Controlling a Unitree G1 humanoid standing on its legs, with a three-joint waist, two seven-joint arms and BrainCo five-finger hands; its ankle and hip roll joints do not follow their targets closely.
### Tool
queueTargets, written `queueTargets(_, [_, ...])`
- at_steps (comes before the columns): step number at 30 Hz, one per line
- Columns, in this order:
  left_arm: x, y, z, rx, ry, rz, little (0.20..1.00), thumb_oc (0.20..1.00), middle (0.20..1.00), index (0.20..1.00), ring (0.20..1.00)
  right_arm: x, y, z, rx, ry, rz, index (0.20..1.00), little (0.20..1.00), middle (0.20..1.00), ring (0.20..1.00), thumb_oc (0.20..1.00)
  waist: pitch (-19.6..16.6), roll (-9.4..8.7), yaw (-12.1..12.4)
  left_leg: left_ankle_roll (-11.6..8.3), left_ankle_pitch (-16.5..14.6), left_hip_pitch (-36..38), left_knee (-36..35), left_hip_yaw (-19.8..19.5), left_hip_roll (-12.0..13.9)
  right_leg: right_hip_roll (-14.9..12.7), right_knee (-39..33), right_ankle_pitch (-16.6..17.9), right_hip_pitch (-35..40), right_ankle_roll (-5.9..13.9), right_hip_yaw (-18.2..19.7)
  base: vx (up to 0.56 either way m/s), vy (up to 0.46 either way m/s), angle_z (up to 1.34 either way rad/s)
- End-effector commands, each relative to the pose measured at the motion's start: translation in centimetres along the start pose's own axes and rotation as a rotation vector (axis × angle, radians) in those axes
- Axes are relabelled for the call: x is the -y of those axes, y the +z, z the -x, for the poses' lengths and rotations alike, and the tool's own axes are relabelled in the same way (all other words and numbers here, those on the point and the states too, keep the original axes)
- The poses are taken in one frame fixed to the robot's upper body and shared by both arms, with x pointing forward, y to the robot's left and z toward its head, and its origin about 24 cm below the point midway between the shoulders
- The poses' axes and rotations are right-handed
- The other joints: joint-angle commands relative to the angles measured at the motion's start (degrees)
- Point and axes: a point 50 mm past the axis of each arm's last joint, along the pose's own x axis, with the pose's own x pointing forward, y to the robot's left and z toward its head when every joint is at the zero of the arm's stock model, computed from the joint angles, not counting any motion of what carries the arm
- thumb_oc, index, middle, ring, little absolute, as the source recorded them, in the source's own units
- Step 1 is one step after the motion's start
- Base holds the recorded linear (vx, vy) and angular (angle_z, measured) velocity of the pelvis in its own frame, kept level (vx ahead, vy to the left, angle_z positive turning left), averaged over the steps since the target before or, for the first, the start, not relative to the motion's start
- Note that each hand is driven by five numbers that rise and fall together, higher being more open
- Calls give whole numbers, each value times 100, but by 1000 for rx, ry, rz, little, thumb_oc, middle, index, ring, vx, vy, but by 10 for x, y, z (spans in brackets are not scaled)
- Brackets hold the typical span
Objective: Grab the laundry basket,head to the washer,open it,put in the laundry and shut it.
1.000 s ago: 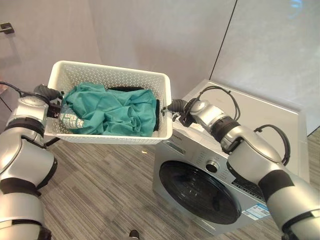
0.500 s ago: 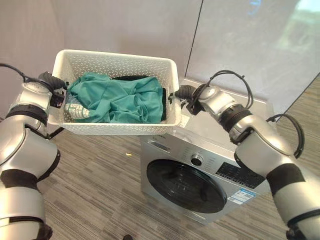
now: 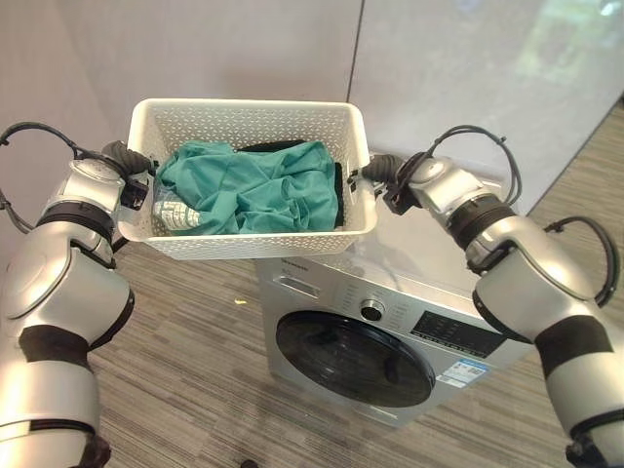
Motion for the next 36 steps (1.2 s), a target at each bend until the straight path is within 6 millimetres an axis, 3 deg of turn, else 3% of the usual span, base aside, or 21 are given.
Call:
queueTargets(1, [6,84,15,276,-26,22,200,200,200,200,200,52,89,39,201,-163,76,200,200,200,200,200,-23,423,77,-368,-447,514,64,9,120,-273,-132,1090,-71,438,127,1,29,-28])
queueTargets(5, [25,83,12,300,-72,55,200,200,200,200,200,65,83,45,195,-190,62,200,200,200,200,200,74,451,-100,-358,-469,464,62,120,92,-286,-142,1245,-314,438,334,15,21,-42])
queueTargets(6, [38,82,10,312,-99,67,200,200,200,200,200,76,72,49,170,-213,40,200,200,200,200,200,120,457,-166,-350,-491,476,64,200,91,-285,-142,1301,-411,438,453,24,20,-26])
queueTargets(11, [68,84,10,339,-162,94,200,200,200,200,200,92,52,55,109,-241,15,200,200,200,200,200,231,416,-333,-337,-528,488,67,332,103,-253,-142,1391,-599,438,661,11,15,-26])
queueTargets(20, [91,77,9,319,-194,95,200,200,200,200,200,83,39,46,76,-204,17,200,200,200,200,200,376,327,-526,-329,-567,493,69,586,137,-208,-142,1557,-923,438,996,0,12,-25])
queueTargets(21, [92,76,8,316,-193,95,200,200,200,200,200,83,40,46,75,-203,20,235,235,235,235,235,388,322,-533,-334,-565,478,72,595,141,-213,-142,1578,-951,438,1012,-2,-2,-13])
queueTargets(22, [92,76,8,313,-192,91,200,200,200,200,200,83,40,46,73,-200,26,416,416,416,416,416,393,317,-535,-335,-561,455,75,601,141,-219,-142,1589,-972,438,1025,-15,-2,-10])
queueTargets(24, [93,76,8,307,-184,91,213,213,213,213,213,81,41,45,70,-197,35,595,595,595,595,595,432,309,-562,-339,-549,403,81,595,139,-216,-142,1619,-1034,438,1049,-21,-2,-5])
queueTargets(25, [92,78,9,313,-182,95,200,200,200,200,200,81,43,45,73,-196,39,928,928,928,928,928,442,309,-581,-339,-547,382,81,597,142,-214,-142,1625,-1063,438,1064,0,0,0])
queueTargets(26, [93,85,11,335,-183,108,200,200,200,200,200,78,46,44,77,-190,56,1000,1000,1000,1000,1000,453,305,-616,-341,-546,366,81,615,147,-210,-142,1618,-1102,438,1087,0,0,0])
queueTargets(31, [93,96,15,377,-185,162,200,200,200,200,200,71,52,40,126,-177,57,1000,1000,1000,1000,1000,485,311,-695,-357,-533,335,71,686,162,-175,-142,1638,-1228,438,1200,-3,4,-3])
queueTargets(32, [94,106,18,403,-183,162,329,329,329,329,329,68,55,39,131,-181,68,1000,1000,1000,1000,1000,511,327,-751,-380,-519,323,60,753,181,-157,-142,1606,-1327,438,1247,-1,3,-7])
queueTargets(33, [93,106,18,404,-183,162,329,329,329,329,329,68,55,39,132,-181,68,1000,1000,1000,1000,1000,510,327,-749,-381,-519,320,60,755,182,-156,-142,1607,-1332,438,1250,-10,2,-6])
queueTargets(34, [95,112,20,418,-178,154,583,583,583,583,583,68,56,39,124,-189,82,1000,1000,1000,1000,1000,527,332,-761,-387,-510,301,60,770,187,-154,-142,1596,-1359,438,1246,-10,-9,-8])
queueTargets(35, [95,119,23,434,-168,162,1000,1000,1000,1000,1000,69,56,39,111,-206,99,1000,1000,1000,1000,1000,551,340,-772,-395,-495,272,63,774,190,-155,-142,1577,-1398,438,1250,-10,-8,-8])
queueTargets(36, [95,120,23,434,-168,162,1000,1000,1000,1000,1000,69,57,39,111,-206,100,1000,1000,1000,1000,1000,553,343,-771,-395,-495,270,63,775,190,-154,-142,1578,-1401,438,1251,-6,-11,-7])
